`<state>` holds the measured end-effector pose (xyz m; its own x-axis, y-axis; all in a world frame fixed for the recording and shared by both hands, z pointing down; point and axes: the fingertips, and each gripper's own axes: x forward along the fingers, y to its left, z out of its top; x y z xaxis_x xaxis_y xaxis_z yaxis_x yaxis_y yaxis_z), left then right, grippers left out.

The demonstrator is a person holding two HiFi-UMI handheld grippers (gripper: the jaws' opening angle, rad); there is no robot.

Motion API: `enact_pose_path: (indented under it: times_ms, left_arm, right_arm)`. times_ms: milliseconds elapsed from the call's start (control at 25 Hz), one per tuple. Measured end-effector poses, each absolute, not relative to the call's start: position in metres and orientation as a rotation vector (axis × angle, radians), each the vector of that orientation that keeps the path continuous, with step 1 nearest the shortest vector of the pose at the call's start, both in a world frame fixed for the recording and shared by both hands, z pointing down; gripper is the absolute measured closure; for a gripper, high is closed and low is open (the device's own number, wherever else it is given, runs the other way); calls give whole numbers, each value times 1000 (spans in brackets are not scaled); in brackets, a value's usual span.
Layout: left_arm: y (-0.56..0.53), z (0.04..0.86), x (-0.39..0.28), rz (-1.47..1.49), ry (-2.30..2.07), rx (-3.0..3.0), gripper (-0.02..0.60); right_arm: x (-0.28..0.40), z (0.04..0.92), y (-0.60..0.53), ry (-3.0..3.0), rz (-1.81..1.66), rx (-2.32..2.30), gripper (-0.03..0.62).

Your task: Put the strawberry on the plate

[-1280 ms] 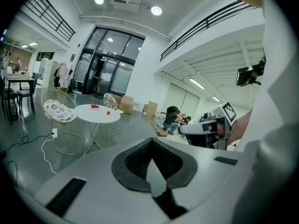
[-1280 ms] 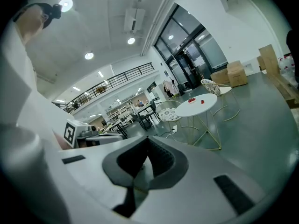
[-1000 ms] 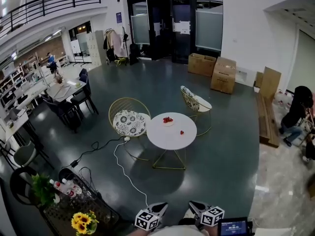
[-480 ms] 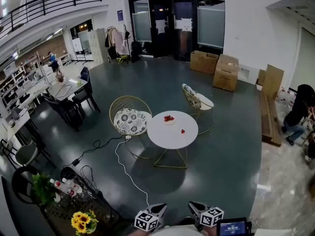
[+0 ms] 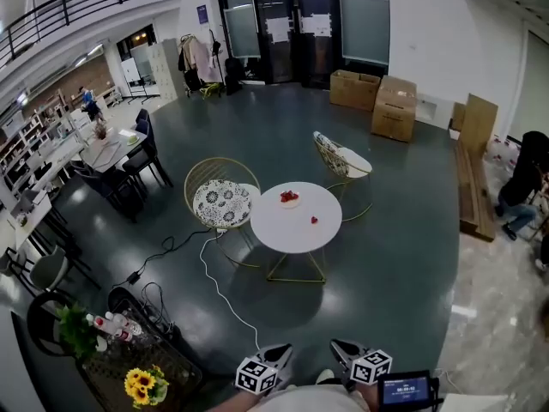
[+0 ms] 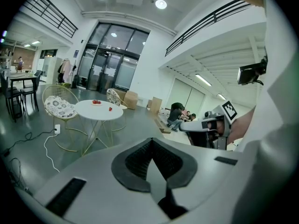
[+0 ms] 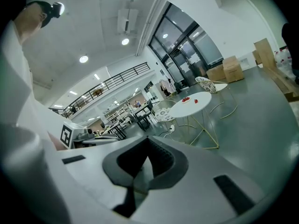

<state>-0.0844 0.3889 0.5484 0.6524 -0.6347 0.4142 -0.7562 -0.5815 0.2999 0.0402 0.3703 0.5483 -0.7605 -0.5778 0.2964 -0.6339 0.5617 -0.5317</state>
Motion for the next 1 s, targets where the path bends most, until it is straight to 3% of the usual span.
enact_pose_path:
  times_ms: [1000]
  left_arm:
    - [279,535,-35,354,-1201,2404,574]
  right_arm:
    - [105,545,277,-2728,966,1004,586]
